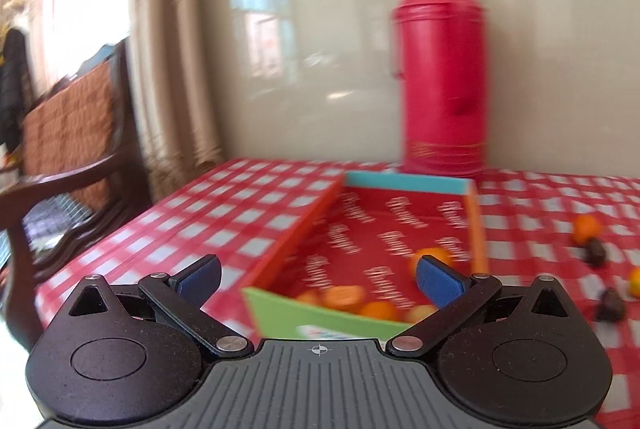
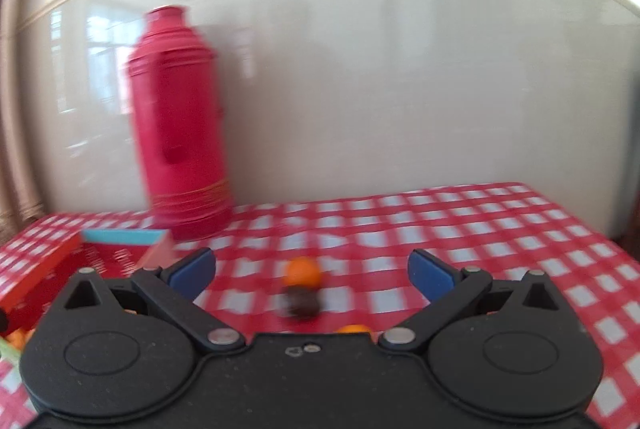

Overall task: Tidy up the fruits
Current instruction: 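Reach to the pile and grasp a dark brown piece with the left tool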

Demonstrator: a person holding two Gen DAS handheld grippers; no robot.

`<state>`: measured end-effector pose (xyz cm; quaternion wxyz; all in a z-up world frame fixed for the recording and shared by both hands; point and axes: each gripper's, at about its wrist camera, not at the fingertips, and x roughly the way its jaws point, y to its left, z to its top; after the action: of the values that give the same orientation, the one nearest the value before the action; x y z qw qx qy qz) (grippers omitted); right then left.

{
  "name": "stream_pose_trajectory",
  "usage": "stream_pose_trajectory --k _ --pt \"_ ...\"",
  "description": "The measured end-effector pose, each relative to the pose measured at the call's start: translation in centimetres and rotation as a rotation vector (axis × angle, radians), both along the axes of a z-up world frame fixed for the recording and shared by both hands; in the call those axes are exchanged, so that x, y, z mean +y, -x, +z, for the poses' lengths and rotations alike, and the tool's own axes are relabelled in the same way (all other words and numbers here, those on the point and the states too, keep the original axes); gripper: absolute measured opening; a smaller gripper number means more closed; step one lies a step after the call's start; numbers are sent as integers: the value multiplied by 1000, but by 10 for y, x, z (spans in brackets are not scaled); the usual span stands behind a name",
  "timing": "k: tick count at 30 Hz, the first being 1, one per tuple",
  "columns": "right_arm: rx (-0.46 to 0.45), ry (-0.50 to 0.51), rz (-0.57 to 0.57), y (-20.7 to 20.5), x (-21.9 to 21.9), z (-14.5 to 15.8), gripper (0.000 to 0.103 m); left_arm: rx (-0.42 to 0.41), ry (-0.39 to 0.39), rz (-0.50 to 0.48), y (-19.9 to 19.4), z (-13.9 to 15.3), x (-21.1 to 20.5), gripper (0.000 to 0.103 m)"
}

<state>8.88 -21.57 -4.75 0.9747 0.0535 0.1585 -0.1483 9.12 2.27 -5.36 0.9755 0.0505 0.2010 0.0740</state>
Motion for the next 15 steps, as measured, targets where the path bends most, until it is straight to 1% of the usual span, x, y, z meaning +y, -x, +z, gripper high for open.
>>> stream_pose_trajectory --k 5,8,11,13,15 --pt "-9 34 -178 19 -32 -7 97 -41 -54 -205 13 0 -63 103" --pt "-12 65 -264 29 -46 -13 97 -16 -65 -319 16 -6 -97 103" --pt "-19 74 -281 39 -58 -15 97 27 -75 -385 14 -17 -127 102" --pt "-30 67 -308 47 -66 -18 97 51 -75 -406 10 -24 -143 102" --pt "-30 51 -307 52 -73 -20 97 77 -69 -432 4 -30 -154 102"
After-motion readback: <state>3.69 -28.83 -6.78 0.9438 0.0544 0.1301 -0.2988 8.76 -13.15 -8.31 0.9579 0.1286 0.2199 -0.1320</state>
